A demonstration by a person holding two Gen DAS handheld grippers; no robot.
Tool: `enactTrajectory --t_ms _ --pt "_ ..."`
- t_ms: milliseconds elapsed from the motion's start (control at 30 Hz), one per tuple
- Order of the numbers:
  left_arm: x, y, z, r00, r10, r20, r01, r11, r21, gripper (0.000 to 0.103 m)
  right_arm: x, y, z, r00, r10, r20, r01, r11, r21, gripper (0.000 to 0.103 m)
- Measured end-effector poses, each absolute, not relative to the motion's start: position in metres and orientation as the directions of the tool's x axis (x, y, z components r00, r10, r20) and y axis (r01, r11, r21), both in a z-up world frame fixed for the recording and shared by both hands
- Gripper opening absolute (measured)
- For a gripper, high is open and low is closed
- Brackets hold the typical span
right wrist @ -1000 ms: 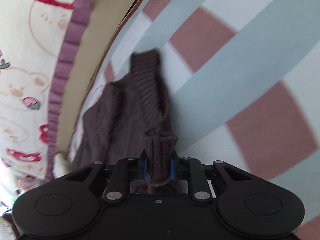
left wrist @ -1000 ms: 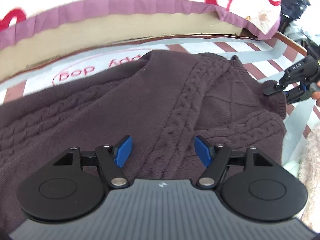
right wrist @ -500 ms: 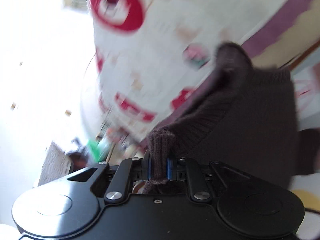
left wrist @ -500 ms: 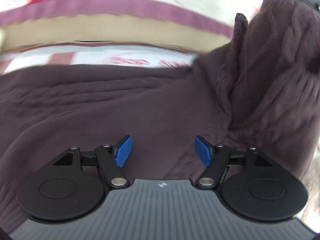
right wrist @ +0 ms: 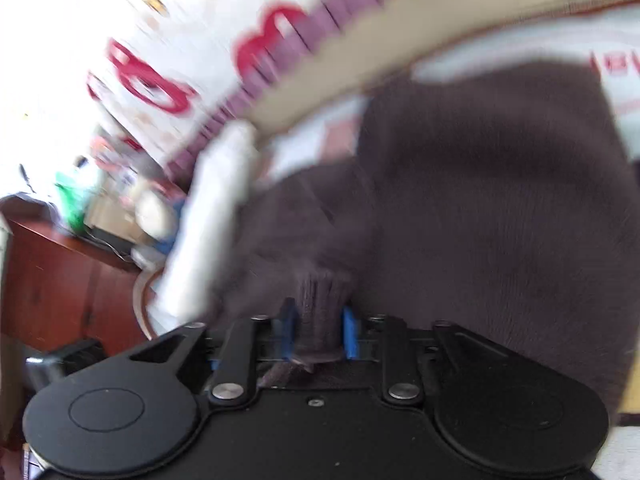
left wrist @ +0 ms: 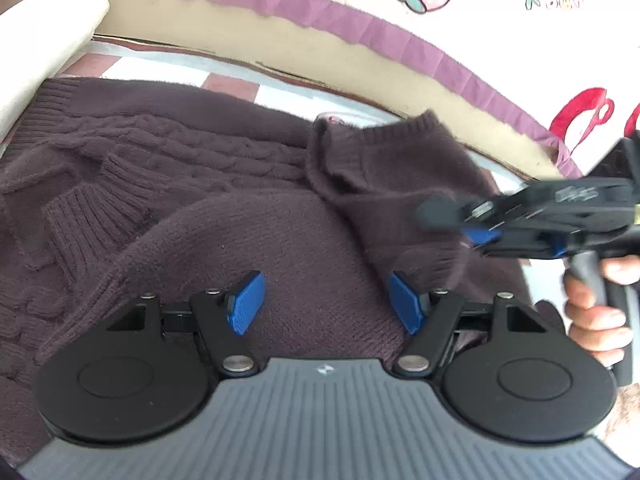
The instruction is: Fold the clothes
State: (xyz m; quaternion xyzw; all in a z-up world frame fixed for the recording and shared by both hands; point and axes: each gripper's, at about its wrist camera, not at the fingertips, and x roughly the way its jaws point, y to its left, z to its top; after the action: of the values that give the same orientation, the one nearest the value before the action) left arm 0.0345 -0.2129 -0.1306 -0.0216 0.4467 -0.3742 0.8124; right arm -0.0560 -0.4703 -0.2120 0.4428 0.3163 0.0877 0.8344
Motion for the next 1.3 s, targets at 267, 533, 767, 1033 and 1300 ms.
enactTrajectory --t_ms 267,533,767,1033,1300 --pt "0.040 -0.202 -0.117 0.237 -0.729 -0.642 0.509 0.656 -0.557 0.073 -0.115 -0.513 -0.179 0.843 0.053 -0.535 0.319 0.751 0.578 0.041" --pt "0.033 -0.230 -0.140 0.228 -0.664 -0.712 0.525 0.700 -0.485 0.049 -0.083 -0.534 -0.204 0.779 -0.043 -0.626 0.324 0.882 0.343 0.041" --pt "0.008 -0.226 -0.144 0.318 -0.532 -0.784 0.557 0.774 -0.300 0.021 -0.053 -0.531 -0.235 0.780 -0.049 -0.624 0.295 0.908 0.298 0.041" --pt "0.006 -0.222 -0.105 0.410 -0.565 -0.716 0.602 0.757 -0.253 0.038 -0.066 -0.530 -0.225 0.789 0.241 -0.565 0.108 0.851 0.514 0.059" --pt "0.023 -0.270 -0.122 0.328 -0.642 -0.693 0.705 0.655 -0.273 0.069 -0.086 -0.587 -0.225 0.830 0.029 -0.557 0.372 0.716 0.591 0.058"
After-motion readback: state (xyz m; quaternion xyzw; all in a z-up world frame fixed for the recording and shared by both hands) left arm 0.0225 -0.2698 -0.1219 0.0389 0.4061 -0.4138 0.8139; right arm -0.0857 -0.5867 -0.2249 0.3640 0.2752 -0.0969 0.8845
